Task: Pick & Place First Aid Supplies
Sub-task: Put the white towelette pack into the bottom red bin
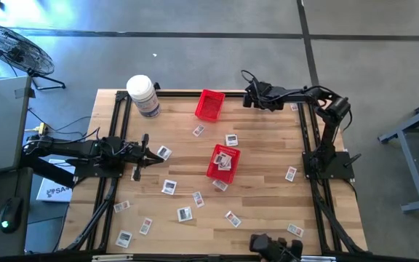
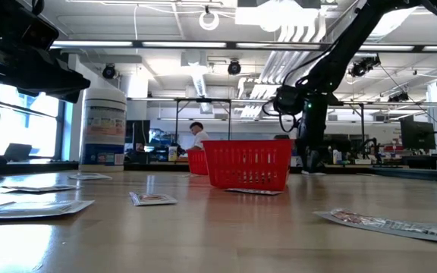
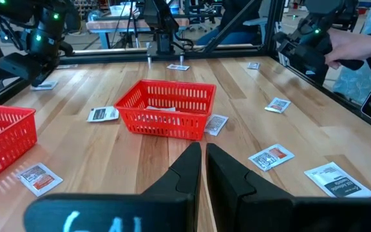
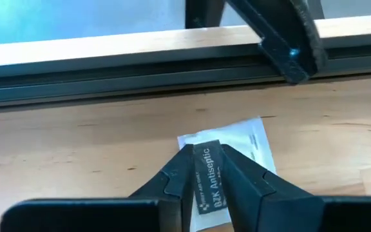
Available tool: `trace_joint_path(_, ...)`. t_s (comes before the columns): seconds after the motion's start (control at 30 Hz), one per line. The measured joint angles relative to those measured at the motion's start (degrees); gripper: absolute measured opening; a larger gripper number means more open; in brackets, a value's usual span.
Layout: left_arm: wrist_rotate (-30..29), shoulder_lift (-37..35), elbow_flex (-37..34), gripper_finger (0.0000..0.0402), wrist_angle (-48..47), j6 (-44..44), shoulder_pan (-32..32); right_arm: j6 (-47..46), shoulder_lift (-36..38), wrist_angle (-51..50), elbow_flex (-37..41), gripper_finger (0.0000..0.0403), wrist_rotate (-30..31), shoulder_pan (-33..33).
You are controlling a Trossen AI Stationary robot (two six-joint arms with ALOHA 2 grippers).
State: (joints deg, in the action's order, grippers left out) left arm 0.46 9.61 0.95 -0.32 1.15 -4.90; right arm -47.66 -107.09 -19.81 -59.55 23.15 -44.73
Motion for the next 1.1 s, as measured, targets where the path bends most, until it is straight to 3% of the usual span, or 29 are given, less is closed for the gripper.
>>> trace_joint_path(0.57, 0.01, 0.02, 0.0, 0.0021, 0.0, 0.0, -0.01, 2.36, 0.05, 1.55, 0.56, 0.005, -4.34, 0.32)
trace_joint_path(1.1, 0.01, 0.01, 0.0, 0.0021, -0.01, 0.0, 0.0, 2.73, -1.16, 1.99, 0.46, 0.0004, -5.09, 0.57)
